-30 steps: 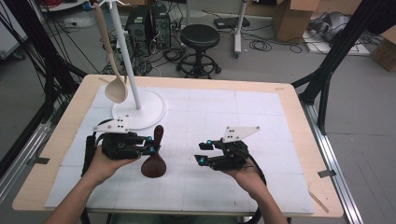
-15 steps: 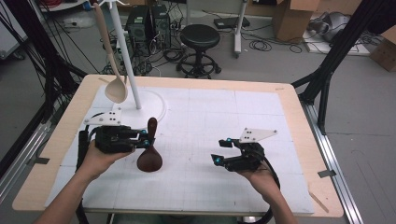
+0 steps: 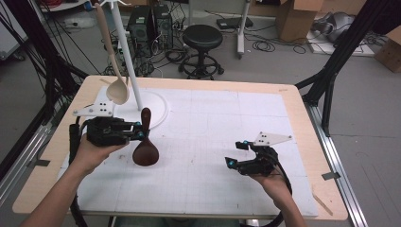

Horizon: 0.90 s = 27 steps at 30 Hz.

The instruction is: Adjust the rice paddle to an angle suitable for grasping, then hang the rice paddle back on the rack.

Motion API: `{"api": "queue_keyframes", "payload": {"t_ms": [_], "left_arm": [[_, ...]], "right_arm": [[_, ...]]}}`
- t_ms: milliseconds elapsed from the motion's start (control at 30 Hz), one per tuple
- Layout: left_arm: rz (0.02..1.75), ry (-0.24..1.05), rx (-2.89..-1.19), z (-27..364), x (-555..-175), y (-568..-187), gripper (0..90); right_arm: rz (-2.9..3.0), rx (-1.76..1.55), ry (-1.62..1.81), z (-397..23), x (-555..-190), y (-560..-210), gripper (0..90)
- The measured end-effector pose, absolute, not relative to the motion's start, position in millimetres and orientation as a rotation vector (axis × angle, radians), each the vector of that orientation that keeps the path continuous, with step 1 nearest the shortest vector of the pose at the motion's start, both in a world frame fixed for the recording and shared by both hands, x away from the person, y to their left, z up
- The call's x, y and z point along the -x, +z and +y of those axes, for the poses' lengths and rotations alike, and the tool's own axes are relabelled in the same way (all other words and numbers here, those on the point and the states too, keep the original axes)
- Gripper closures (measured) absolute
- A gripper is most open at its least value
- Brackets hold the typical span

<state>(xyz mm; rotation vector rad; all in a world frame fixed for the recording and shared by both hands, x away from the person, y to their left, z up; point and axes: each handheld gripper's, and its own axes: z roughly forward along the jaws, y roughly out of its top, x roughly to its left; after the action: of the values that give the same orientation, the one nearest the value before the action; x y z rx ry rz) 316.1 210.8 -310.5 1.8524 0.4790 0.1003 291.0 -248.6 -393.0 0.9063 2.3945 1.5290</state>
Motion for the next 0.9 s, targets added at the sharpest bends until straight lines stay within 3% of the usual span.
{"api": "queue_keyframes", "payload": {"t_ms": [900], "left_arm": [[0.502,0.138,-1.805,232.4,-331.7,-281.1,78.0]], "right_arm": [[2.318,-1.031,1.498,-279.6,-288.5,-413.9,15.6]]}}
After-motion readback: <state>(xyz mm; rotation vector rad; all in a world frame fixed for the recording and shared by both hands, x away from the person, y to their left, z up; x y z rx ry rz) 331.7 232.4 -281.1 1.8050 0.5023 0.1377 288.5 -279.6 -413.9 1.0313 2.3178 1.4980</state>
